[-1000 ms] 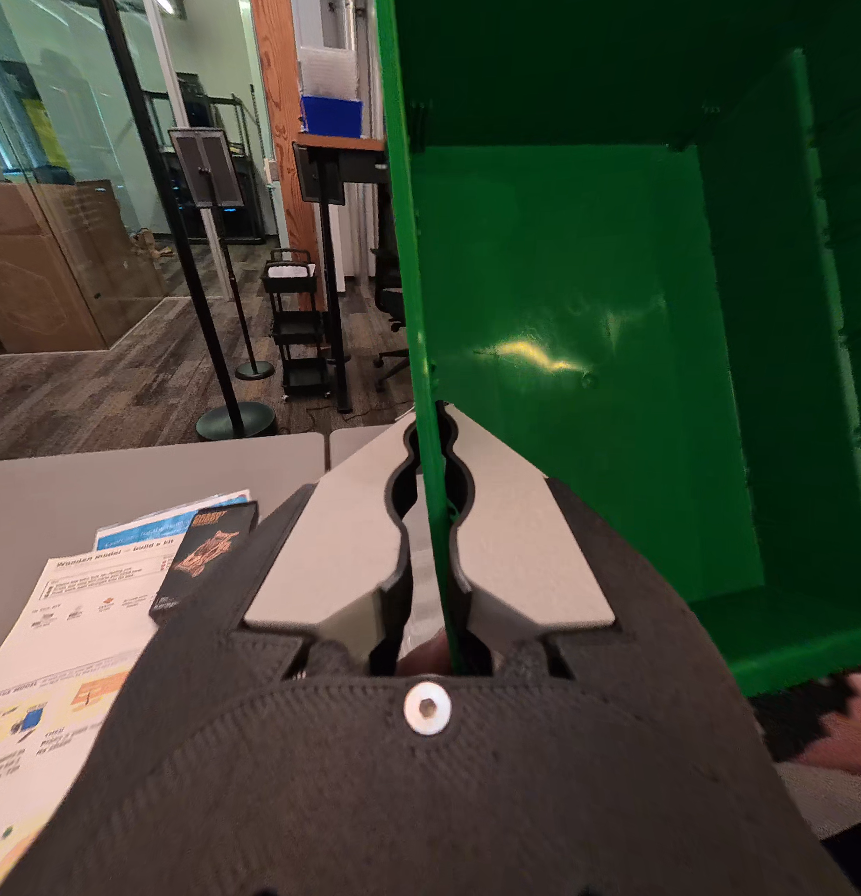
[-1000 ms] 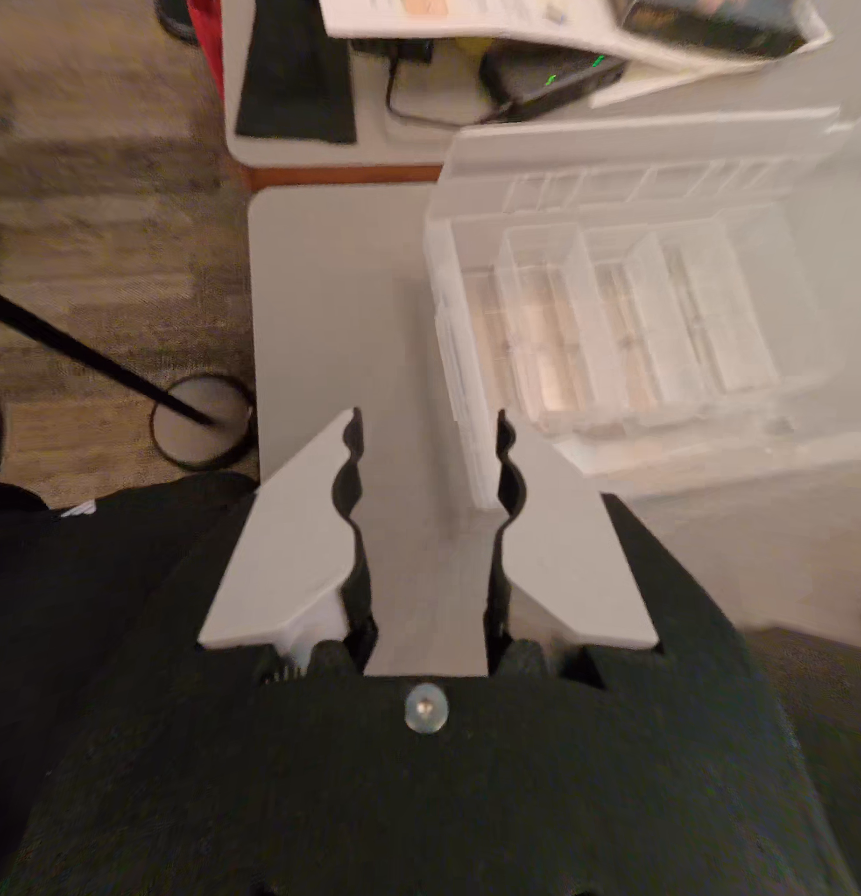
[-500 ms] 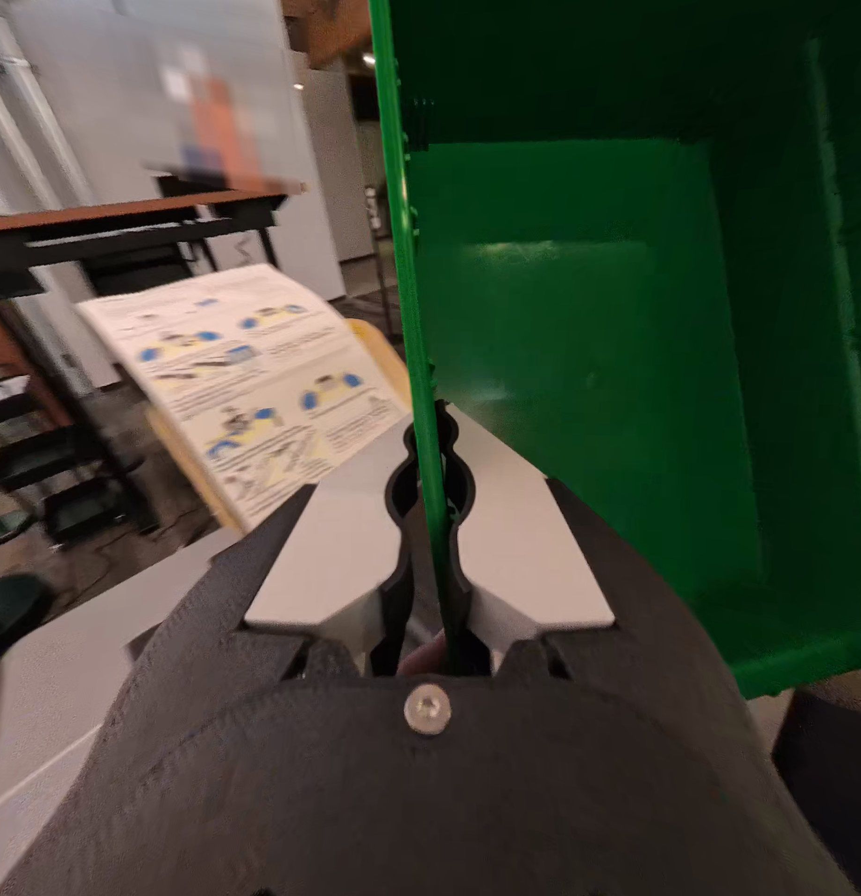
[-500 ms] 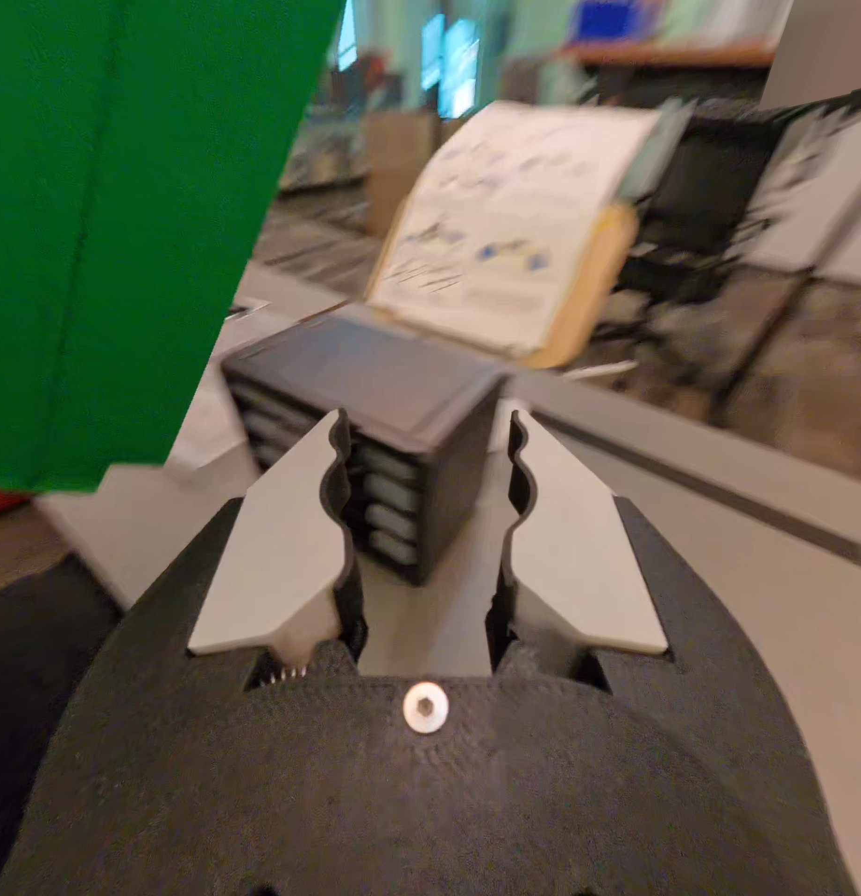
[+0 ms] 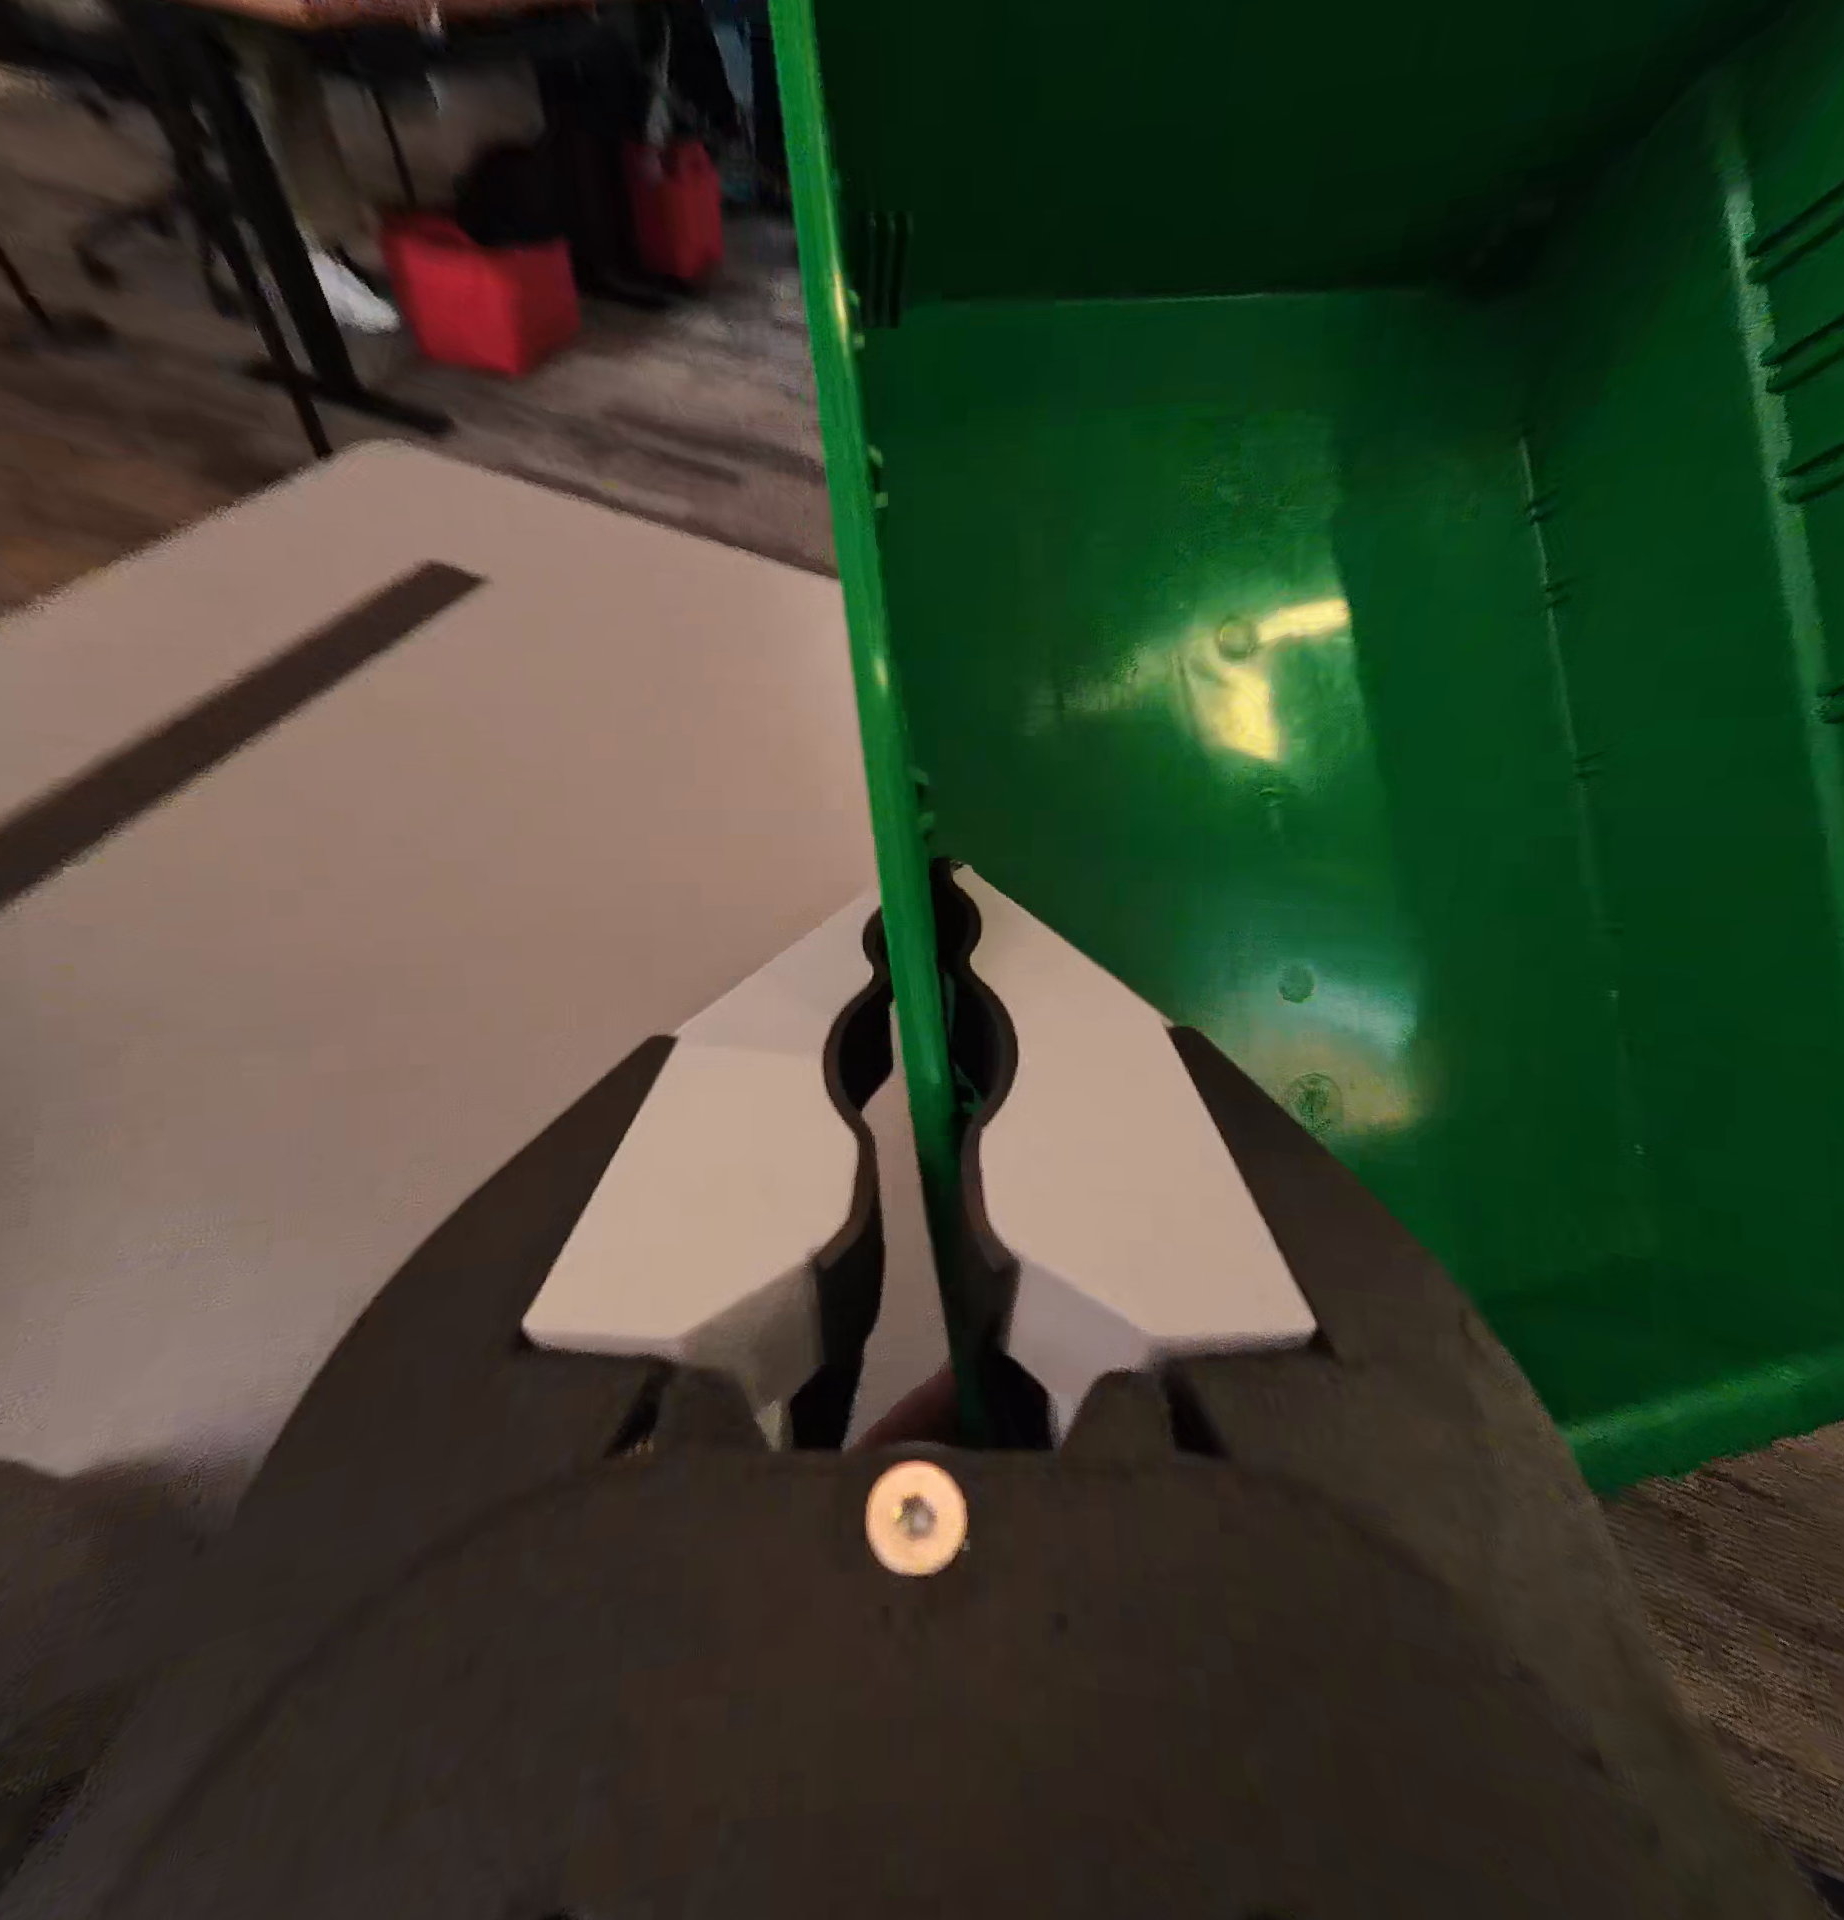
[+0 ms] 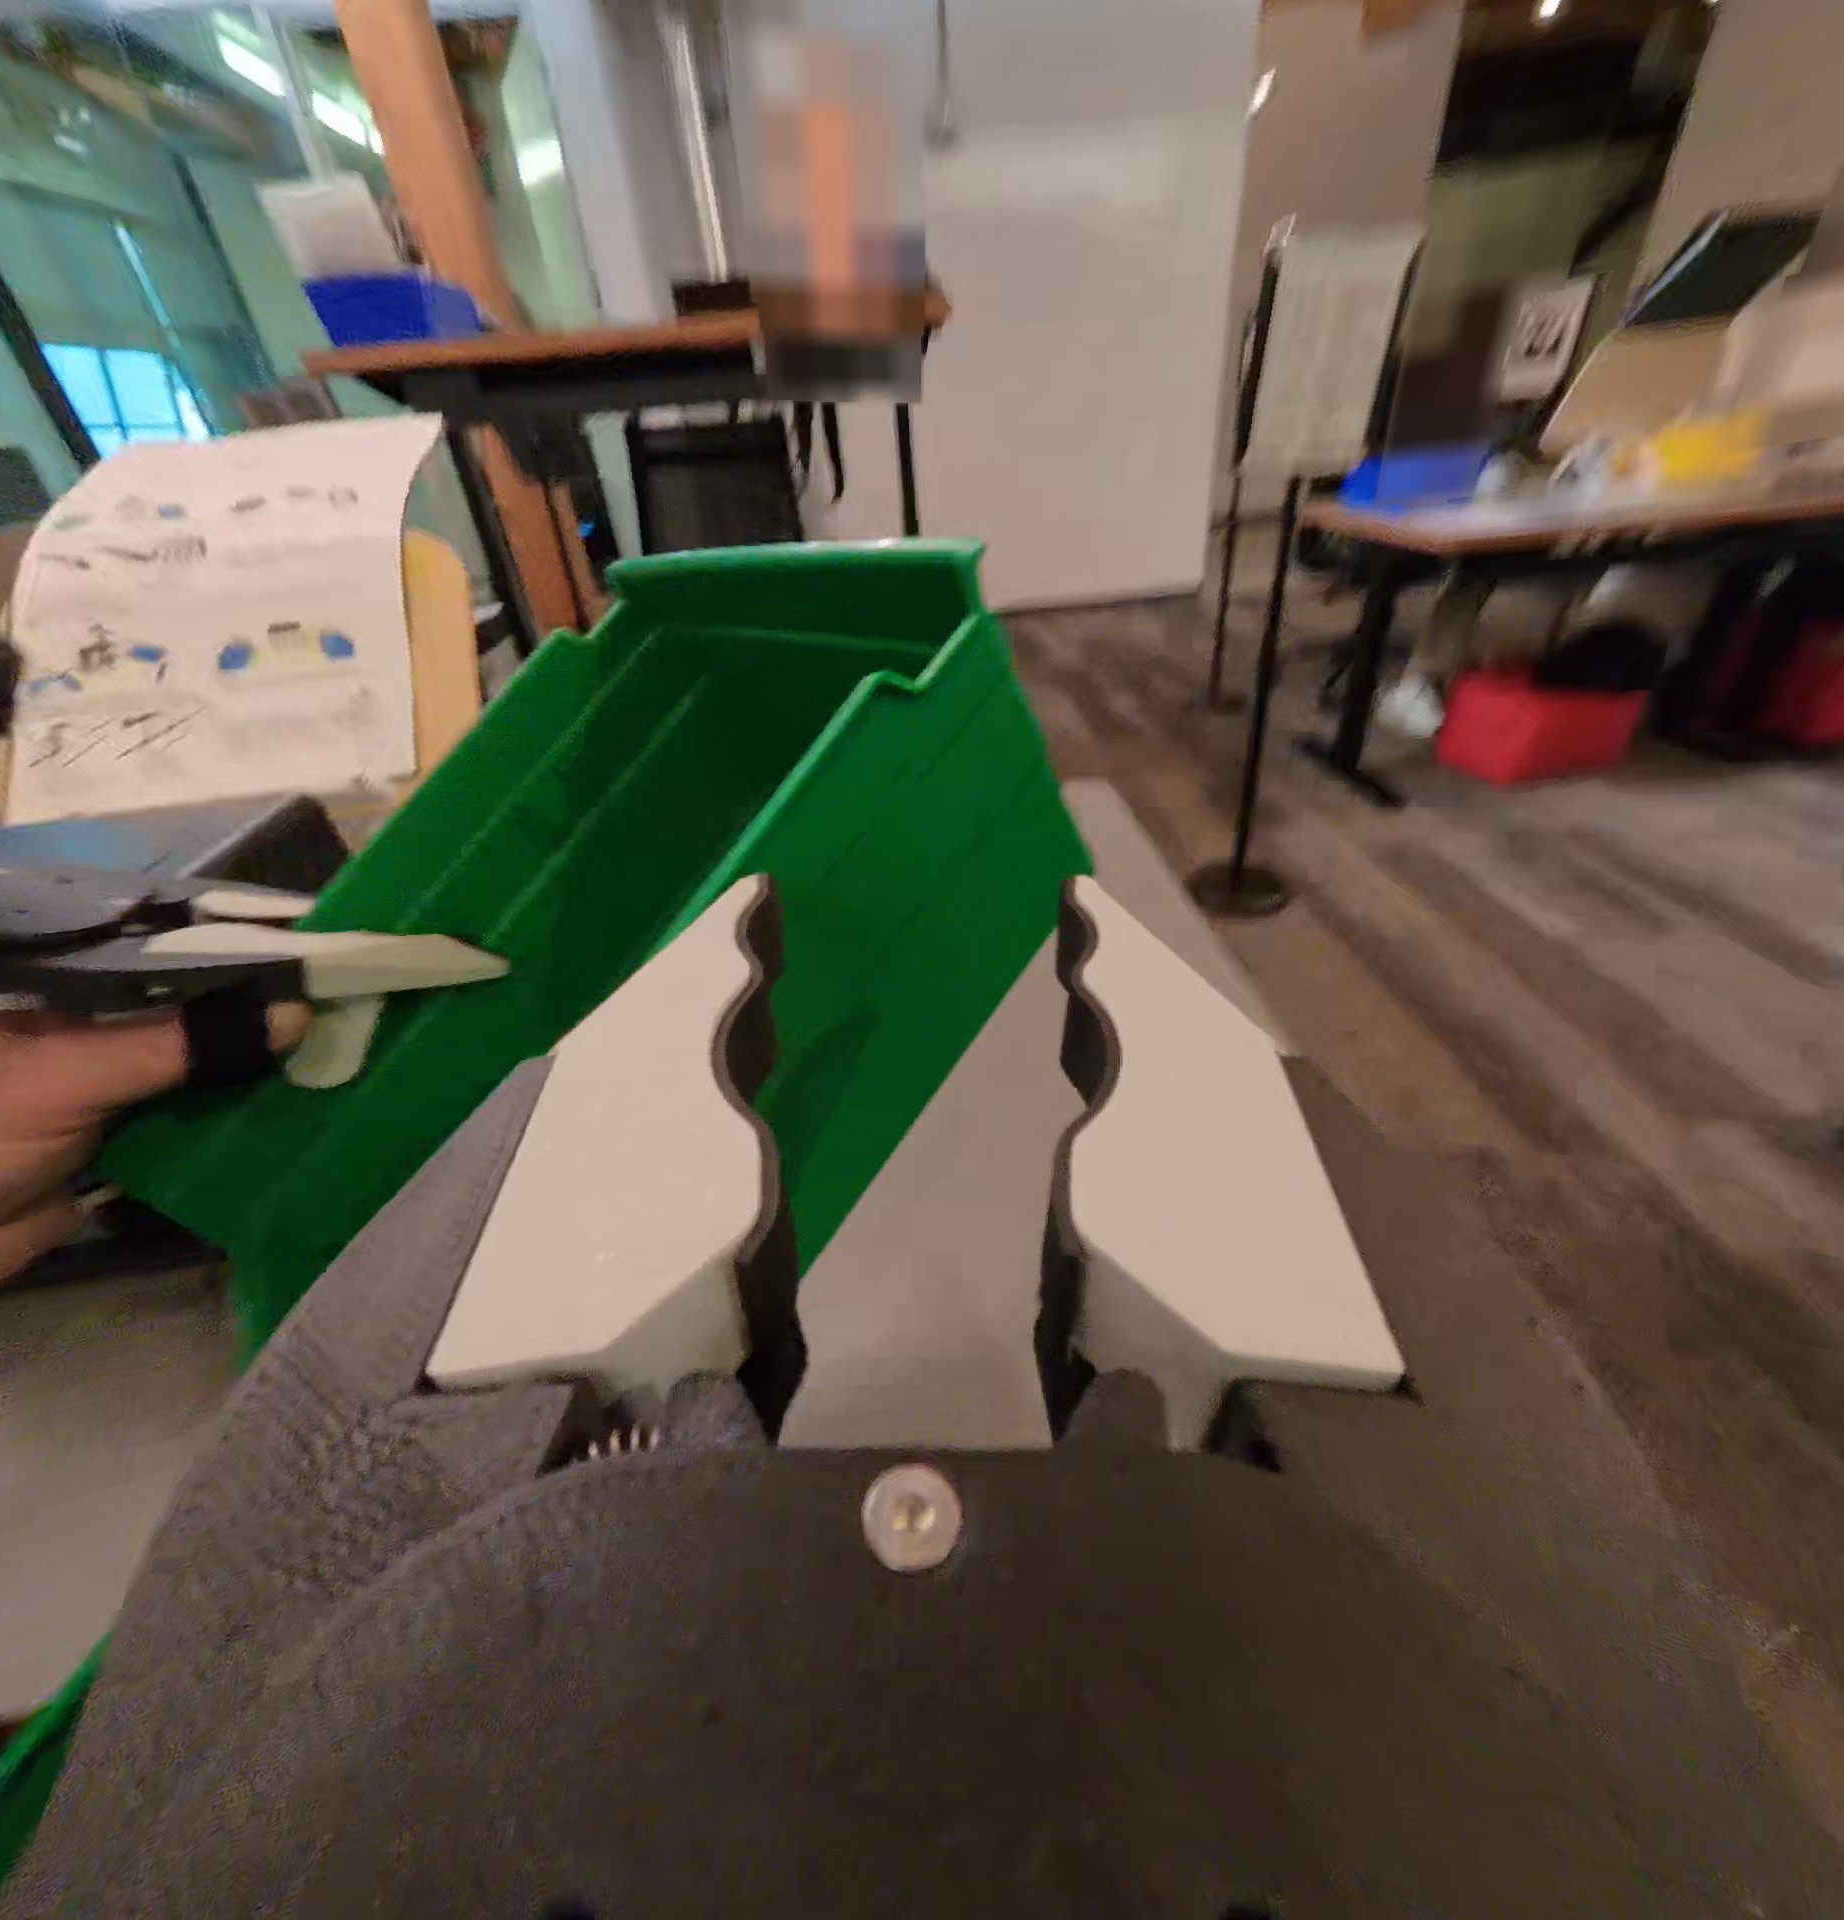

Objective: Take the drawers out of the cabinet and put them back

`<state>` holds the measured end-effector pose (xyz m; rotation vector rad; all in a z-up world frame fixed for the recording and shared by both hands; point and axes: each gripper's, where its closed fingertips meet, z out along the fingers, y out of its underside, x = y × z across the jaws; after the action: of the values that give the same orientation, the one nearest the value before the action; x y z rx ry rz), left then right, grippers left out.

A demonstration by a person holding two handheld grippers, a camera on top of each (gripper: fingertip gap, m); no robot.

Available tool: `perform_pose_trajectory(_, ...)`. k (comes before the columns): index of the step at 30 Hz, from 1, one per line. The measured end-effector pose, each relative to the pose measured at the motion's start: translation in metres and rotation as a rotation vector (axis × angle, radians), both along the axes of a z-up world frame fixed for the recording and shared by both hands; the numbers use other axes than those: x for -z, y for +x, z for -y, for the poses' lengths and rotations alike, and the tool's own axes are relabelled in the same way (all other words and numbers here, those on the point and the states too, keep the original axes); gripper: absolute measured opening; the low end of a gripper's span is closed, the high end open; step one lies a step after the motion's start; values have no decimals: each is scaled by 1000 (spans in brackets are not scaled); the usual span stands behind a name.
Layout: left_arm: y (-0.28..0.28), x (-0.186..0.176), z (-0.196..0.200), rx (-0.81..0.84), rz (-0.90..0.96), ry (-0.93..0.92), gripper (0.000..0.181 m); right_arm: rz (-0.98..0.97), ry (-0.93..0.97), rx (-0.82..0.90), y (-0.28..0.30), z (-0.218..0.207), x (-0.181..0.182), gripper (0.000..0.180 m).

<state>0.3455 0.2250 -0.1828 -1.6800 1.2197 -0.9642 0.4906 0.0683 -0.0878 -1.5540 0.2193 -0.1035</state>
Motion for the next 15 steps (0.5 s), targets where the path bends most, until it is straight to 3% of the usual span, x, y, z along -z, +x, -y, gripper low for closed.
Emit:
perform_pose_trajectory(5, 32, 66, -13, -32, -96, -165, 2, -254, -117, -96, 1, -8, 73, 65)
perform_pose_trajectory(7, 34, 84, -22, -60, -113, -205, 2, -310, -107, -118, -3, -8, 89, 56)
perform_pose_trajectory(13, 37, 121, -31, -88, -151, -280, 9, -445, -231, -266, -43, -23, 154, 73)
perform_pose_trajectory(15, 40, 127, -29, -87, -154, -313, 16, -440, -273, -283, -54, -30, 169, 70)
